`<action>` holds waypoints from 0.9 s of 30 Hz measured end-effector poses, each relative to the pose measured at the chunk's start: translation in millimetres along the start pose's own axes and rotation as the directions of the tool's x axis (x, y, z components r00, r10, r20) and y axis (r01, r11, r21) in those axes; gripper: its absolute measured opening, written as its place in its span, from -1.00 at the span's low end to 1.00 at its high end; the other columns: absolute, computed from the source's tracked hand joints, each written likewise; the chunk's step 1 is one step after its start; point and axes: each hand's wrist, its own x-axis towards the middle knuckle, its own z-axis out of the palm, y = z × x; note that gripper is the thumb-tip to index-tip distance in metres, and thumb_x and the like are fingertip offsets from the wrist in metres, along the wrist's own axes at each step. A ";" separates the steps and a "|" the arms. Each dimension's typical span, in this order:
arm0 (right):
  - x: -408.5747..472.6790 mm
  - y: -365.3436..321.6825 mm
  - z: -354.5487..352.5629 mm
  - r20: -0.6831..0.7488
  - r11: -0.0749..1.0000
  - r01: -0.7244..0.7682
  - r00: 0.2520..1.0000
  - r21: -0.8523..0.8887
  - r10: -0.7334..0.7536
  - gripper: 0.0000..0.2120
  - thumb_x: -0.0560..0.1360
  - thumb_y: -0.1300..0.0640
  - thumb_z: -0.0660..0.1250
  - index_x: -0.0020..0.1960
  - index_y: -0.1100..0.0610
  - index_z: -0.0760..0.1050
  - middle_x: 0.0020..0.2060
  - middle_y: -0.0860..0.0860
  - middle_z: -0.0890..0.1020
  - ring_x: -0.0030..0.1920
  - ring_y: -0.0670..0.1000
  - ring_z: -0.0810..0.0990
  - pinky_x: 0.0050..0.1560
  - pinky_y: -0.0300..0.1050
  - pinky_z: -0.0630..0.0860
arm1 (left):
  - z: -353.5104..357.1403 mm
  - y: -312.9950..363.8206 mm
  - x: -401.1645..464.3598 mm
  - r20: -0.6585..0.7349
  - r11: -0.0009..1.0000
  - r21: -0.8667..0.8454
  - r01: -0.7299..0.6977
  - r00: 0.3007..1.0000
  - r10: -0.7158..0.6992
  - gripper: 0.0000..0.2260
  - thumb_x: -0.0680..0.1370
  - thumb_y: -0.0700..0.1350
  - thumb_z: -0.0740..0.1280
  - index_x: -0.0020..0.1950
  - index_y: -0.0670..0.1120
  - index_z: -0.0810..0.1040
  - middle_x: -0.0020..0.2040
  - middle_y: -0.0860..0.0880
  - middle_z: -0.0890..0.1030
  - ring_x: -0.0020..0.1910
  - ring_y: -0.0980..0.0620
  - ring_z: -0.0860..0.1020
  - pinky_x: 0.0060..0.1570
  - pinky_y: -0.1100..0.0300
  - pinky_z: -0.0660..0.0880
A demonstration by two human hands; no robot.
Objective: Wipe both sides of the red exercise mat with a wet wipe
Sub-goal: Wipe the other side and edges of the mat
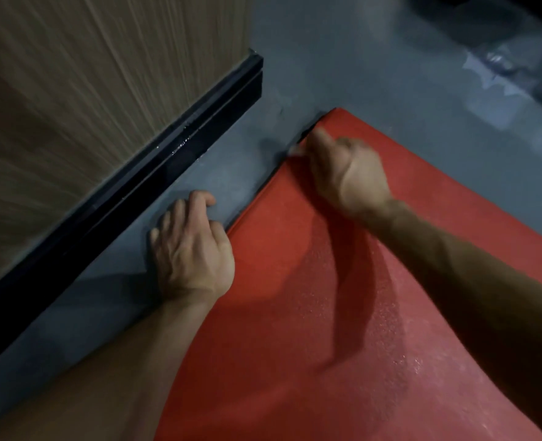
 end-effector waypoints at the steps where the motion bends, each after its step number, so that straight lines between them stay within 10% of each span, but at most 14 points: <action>1: 14.6 18.4 -1.1 -0.025 0.993 -0.113 0.993 -0.037 0.113 -0.85 0.58 0.11 0.23 0.03 0.20 0.48 -0.29 0.25 0.60 -0.29 0.35 0.57 -0.34 0.03 0.28 | -0.5 0.2 -0.4 0.002 1.000 0.003 -0.001 1.000 0.001 -0.64 0.50 -0.06 0.05 0.23 0.03 0.46 0.13 -0.09 0.57 0.17 -0.18 0.51 0.19 -0.10 0.29; 4: 38.3 40.9 2.4 -0.030 0.940 -0.335 0.942 -0.066 0.333 -0.80 0.62 0.10 0.15 0.12 0.18 0.45 -0.14 0.30 0.63 -0.13 0.39 0.59 -0.25 0.04 0.26 | -2.3 0.6 -0.2 -0.009 1.000 0.005 -0.022 1.000 0.022 -0.64 0.51 -0.06 0.04 0.24 0.01 0.47 0.12 -0.10 0.57 0.14 -0.20 0.52 0.17 -0.12 0.30; 8: 37.4 19.0 12.1 0.042 0.996 -0.090 0.995 -0.026 0.091 -0.71 0.55 -0.01 0.08 0.04 0.15 0.46 -0.18 0.23 0.63 -0.18 0.35 0.61 -0.30 0.05 0.34 | -3.2 2.1 -0.2 -0.015 0.999 0.007 -0.032 0.999 0.032 -0.65 0.50 -0.08 0.08 0.22 -0.01 0.49 0.10 -0.12 0.59 0.11 -0.22 0.53 0.13 -0.14 0.33; 13: 50.4 43.9 6.3 -0.025 0.887 -0.461 0.887 -0.041 0.460 -0.67 0.64 -0.10 0.12 0.14 0.16 0.43 -0.08 0.31 0.64 -0.07 0.40 0.59 -0.22 0.06 0.27 | -2.5 1.4 2.0 -0.027 0.999 0.013 -0.037 0.999 0.037 -0.66 0.50 -0.08 0.09 0.21 -0.02 0.49 0.07 -0.12 0.59 0.08 -0.22 0.54 0.09 -0.15 0.35; 17: 39.5 13.9 12.3 0.044 0.985 -0.161 0.985 -0.058 0.164 -0.77 0.60 0.00 0.16 0.06 0.15 0.45 -0.21 0.22 0.64 -0.19 0.33 0.62 -0.30 0.03 0.28 | -3.9 0.9 2.0 -0.011 0.999 0.018 -0.036 0.999 0.036 -0.65 0.50 -0.07 0.08 0.23 -0.02 0.48 0.09 -0.12 0.58 0.10 -0.23 0.54 0.09 -0.15 0.35; 22: 37.0 71.6 -7.7 -0.004 0.796 -0.587 0.805 -0.145 0.593 -0.71 0.66 -0.02 0.16 0.23 0.18 0.40 0.02 0.33 0.63 0.03 0.39 0.60 -0.10 0.12 0.43 | -1.8 1.7 2.3 -0.025 0.999 0.005 -0.048 0.999 0.048 -0.67 0.49 -0.09 0.11 0.21 -0.01 0.48 0.10 -0.13 0.58 0.10 -0.23 0.53 0.07 -0.13 0.32; 27: 54.5 17.8 9.8 0.094 0.882 -0.463 0.878 -0.086 0.470 -0.73 0.66 0.05 0.11 0.29 0.13 0.38 0.06 0.21 0.65 0.07 0.30 0.63 -0.11 0.04 0.44 | -1.3 2.0 1.9 -0.030 0.999 0.005 -0.048 0.998 0.048 -0.66 0.50 -0.10 0.10 0.23 -0.02 0.49 0.13 -0.14 0.59 0.10 -0.24 0.53 0.05 -0.14 0.34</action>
